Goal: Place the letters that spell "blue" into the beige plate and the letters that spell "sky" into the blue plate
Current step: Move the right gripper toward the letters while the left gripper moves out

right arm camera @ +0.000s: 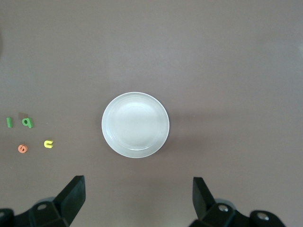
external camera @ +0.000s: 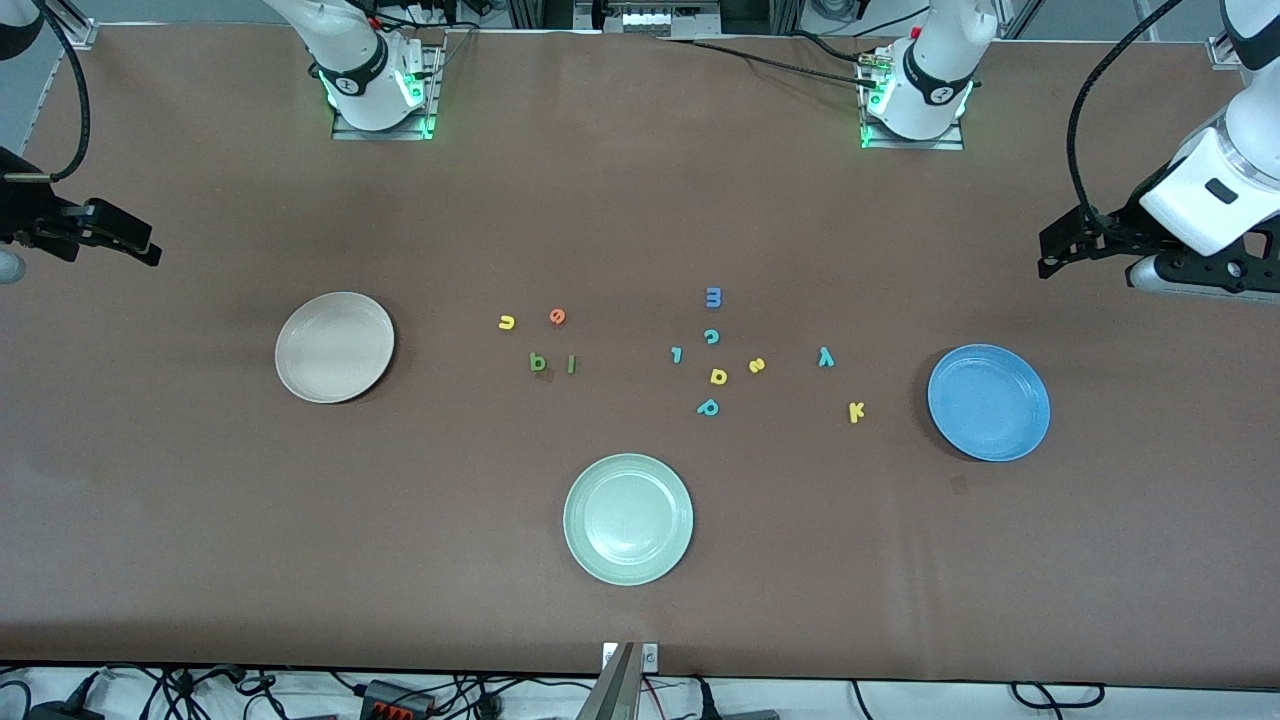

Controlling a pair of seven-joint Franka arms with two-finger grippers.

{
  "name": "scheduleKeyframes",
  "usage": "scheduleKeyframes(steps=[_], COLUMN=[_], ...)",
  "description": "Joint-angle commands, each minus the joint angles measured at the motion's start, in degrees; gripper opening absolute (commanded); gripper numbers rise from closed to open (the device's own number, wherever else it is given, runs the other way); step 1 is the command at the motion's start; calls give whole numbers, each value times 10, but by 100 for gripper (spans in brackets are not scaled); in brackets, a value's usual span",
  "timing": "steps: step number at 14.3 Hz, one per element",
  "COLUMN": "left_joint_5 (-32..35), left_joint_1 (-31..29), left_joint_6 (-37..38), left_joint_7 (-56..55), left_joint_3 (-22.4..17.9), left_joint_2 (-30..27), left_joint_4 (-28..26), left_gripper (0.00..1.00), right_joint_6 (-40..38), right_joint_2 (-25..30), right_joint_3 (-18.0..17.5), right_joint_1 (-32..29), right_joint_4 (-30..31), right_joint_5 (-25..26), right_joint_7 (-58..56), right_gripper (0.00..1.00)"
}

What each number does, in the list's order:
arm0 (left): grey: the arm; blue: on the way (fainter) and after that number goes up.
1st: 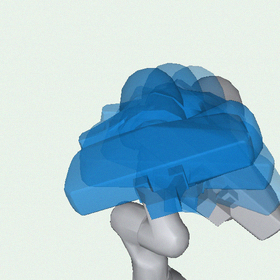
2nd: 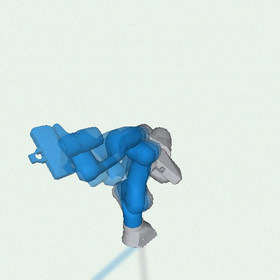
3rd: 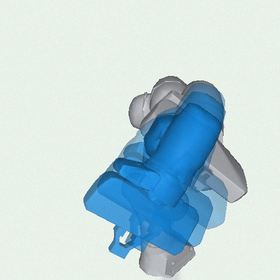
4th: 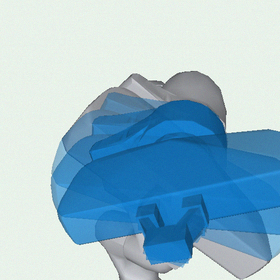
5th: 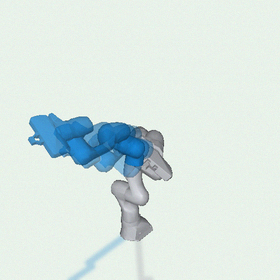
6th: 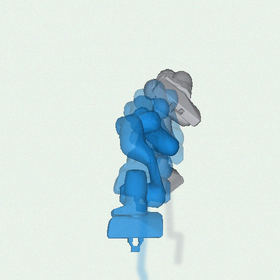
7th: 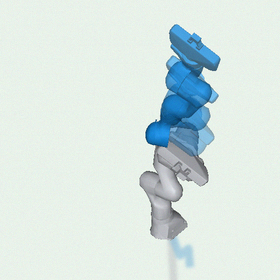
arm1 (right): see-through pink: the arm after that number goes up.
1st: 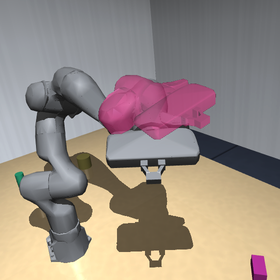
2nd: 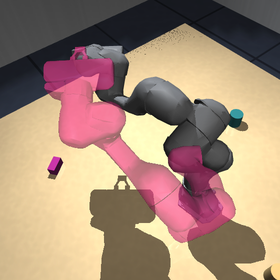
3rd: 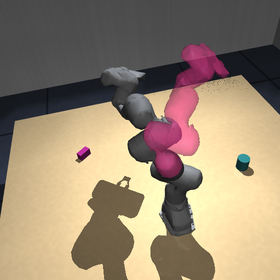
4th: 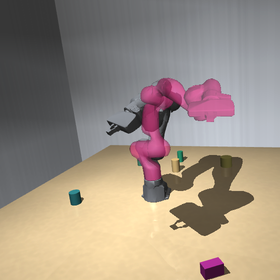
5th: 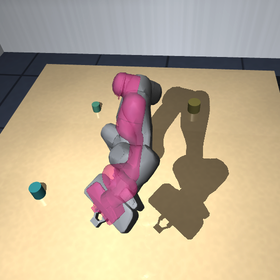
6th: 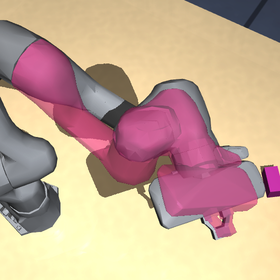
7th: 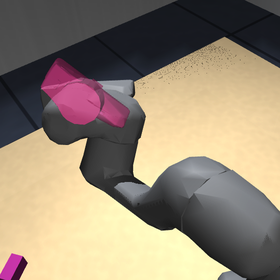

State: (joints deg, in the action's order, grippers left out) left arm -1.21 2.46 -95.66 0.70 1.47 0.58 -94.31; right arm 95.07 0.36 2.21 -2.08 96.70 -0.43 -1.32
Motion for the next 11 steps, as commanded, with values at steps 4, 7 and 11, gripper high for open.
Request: scheduleKeyframes(steps=[4, 7, 11], left_joint_5=[6, 6, 6], left_joint_1=[5, 4, 4], left_joint_6=[4, 4, 5], left_joint_7=[3, 3, 4], left_joint_3=[-2, -2, -2], left_joint_2=[5, 5, 5], left_joint_4=[11, 11, 11], left_gripper=[100, 100, 100], right_joint_6=[-22, -30, -29], right_joint_2=[8, 8, 9], right_joint_3=[-2, 0, 2], right_joint_1=[-3, -4, -5], right_joint_4=[3, 3, 1], right_joint_5=[5, 5, 5], right_joint_7=[-10, -10, -11], right_gripper=[100, 100, 100])
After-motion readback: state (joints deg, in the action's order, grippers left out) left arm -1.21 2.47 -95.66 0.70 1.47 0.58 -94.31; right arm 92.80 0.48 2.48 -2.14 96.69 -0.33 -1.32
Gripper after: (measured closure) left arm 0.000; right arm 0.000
